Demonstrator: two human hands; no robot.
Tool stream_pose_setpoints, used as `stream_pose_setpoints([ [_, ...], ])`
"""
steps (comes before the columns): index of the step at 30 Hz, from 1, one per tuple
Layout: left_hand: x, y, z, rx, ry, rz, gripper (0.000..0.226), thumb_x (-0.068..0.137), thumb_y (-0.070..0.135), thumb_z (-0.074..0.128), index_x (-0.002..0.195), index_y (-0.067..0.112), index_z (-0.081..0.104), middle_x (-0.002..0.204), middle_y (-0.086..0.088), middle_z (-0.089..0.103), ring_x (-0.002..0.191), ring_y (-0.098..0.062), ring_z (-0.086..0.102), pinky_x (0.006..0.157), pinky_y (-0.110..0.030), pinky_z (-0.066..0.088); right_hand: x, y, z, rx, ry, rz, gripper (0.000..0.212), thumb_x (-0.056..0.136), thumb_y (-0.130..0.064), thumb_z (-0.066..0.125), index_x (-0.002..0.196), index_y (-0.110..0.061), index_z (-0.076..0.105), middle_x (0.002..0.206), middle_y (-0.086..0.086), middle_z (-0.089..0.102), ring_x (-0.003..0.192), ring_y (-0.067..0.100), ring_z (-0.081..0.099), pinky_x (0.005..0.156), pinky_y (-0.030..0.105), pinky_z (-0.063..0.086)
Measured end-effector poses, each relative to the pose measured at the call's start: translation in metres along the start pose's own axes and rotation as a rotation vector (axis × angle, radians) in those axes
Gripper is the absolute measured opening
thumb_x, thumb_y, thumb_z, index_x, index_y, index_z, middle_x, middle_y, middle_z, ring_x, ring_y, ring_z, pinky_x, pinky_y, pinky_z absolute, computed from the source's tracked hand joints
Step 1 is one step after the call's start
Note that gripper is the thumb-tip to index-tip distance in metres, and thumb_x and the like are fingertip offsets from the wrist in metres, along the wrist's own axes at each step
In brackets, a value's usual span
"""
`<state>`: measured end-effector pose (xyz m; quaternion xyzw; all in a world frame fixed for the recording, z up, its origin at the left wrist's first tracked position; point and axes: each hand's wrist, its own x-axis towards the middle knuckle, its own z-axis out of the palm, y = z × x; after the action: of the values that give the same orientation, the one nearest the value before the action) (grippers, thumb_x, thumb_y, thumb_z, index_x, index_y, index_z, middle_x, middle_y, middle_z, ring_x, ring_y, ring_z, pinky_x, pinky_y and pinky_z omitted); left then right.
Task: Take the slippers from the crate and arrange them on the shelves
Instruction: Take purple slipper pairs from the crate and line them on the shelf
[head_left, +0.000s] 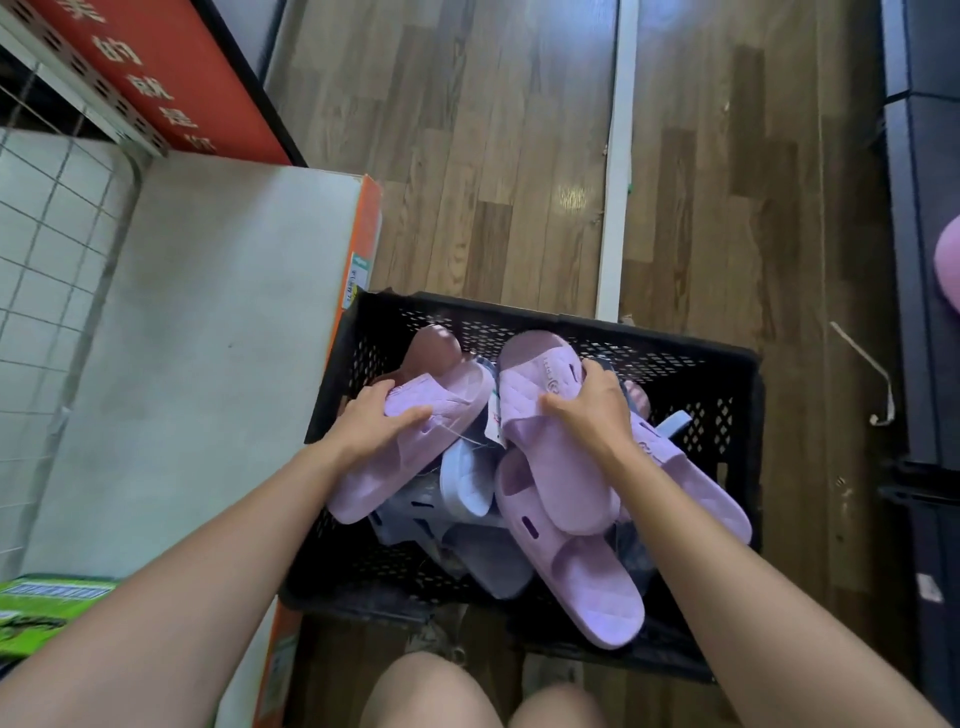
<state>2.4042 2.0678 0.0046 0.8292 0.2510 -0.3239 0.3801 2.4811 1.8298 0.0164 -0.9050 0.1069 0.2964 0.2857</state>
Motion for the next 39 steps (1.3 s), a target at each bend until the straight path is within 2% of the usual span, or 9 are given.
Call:
stream_pose_setpoints([
  [3, 0.008, -0.01, -0.003, -0.073, -0.036, -0.039, 0.108, 0.059, 0.085, 0.05, 0.141, 0.016, 0.035, 0.145, -0.001, 0.037, 0.133, -0.022, 0.032, 0.111, -0.036, 0.025, -0.01, 0.003, -0.011, 0.077, 0.021, -0.046, 0.034, 0.073, -0.025, 0.068, 0.099, -0.012, 0.053, 0.105, 0.013, 0.056, 0.078, 0.022, 0.049, 0.051, 0.021, 0.029],
  [5, 0.012, -0.016, -0.002, -0.135, -0.04, -0.088, 0.111, 0.052, 0.087, 0.045, 0.136, 0.015, 0.042, 0.135, 0.001, 0.046, 0.125, -0.018, 0.04, 0.105, -0.032, 0.032, -0.018, 0.008, -0.018, 0.13, 0.028, -0.078, 0.038, 0.066, -0.029, 0.068, 0.099, -0.014, 0.057, 0.099, 0.009, 0.059, 0.081, 0.021, 0.054, 0.054, 0.018, 0.034],
  [9, 0.014, -0.014, 0.0, -0.234, -0.057, -0.14, 0.043, 0.082, 0.055, 0.059, 0.102, 0.017, 0.053, 0.096, 0.004, 0.051, 0.089, -0.008, 0.046, 0.067, -0.008, 0.035, -0.037, 0.02, -0.036, 0.19, 0.055, -0.092, 0.047, 0.055, -0.036, 0.062, 0.099, -0.021, 0.06, 0.094, 0.005, 0.063, 0.09, 0.024, 0.058, 0.073, 0.037, 0.05],
  [13, 0.018, -0.022, -0.004, -0.322, -0.081, -0.182, 0.099, 0.041, 0.077, 0.062, 0.115, 0.013, 0.049, 0.114, -0.003, 0.049, 0.099, -0.015, 0.051, 0.08, -0.028, 0.045, -0.054, 0.035, -0.055, 0.27, 0.082, -0.052, 0.043, 0.071, -0.016, 0.072, 0.112, -0.018, 0.059, 0.099, 0.002, 0.065, 0.09, 0.021, 0.06, 0.078, 0.038, 0.05],
  [18, 0.007, -0.028, -0.009, -0.465, -0.194, -0.226, 0.093, 0.041, 0.063, 0.074, 0.114, 0.01, 0.049, 0.107, -0.003, 0.058, 0.092, -0.016, 0.057, 0.069, -0.03, 0.046, -0.067, 0.053, -0.062, 0.45, 0.107, -0.008, 0.041, 0.072, -0.007, 0.074, 0.105, -0.028, 0.061, 0.1, -0.004, 0.067, 0.092, 0.014, 0.065, 0.081, 0.037, 0.054],
  [22, -0.007, -0.025, -0.014, -0.457, -0.319, -0.147, 0.086, 0.038, 0.06, 0.079, 0.111, 0.018, 0.065, 0.107, -0.003, 0.07, 0.098, -0.018, 0.065, 0.081, -0.03, 0.049, -0.079, 0.053, -0.063, 0.505, 0.091, -0.013, 0.042, 0.073, -0.002, 0.074, 0.1, -0.029, 0.059, 0.095, -0.006, 0.068, 0.082, 0.005, 0.066, 0.068, 0.021, 0.054],
  [27, -0.025, -0.021, -0.009, -0.501, -0.105, -0.103, 0.088, 0.035, 0.057, 0.082, 0.107, 0.011, 0.063, 0.104, -0.008, 0.07, 0.096, -0.019, 0.066, 0.084, -0.033, 0.052, -0.095, 0.044, -0.064, 0.507, 0.064, -0.027, 0.044, 0.074, -0.003, 0.074, 0.107, -0.023, 0.053, 0.093, -0.011, 0.063, 0.073, -0.015, 0.06, 0.056, 0.005, 0.045],
  [34, -0.077, 0.01, -0.017, -0.499, 0.015, -0.09, 0.058, 0.062, 0.038, 0.083, 0.107, 0.014, 0.055, 0.107, -0.003, 0.064, 0.099, -0.019, 0.061, 0.076, -0.029, 0.051, -0.124, 0.021, -0.078, 0.477, 0.034, -0.042, 0.063, 0.072, -0.015, 0.078, 0.127, -0.018, 0.048, 0.117, 0.0, 0.062, 0.106, 0.016, 0.06, 0.086, 0.036, 0.053],
  [39, -0.125, 0.04, -0.043, -0.564, 0.033, -0.042, 0.07, 0.06, 0.044, 0.08, 0.116, 0.013, 0.051, 0.112, -0.003, 0.063, 0.097, -0.017, 0.062, 0.078, -0.03, 0.053, -0.153, -0.005, -0.108, 0.478, 0.047, -0.045, 0.075, 0.072, -0.021, 0.078, 0.136, -0.02, 0.04, 0.131, 0.001, 0.054, 0.118, 0.019, 0.053, 0.095, 0.046, 0.048],
])
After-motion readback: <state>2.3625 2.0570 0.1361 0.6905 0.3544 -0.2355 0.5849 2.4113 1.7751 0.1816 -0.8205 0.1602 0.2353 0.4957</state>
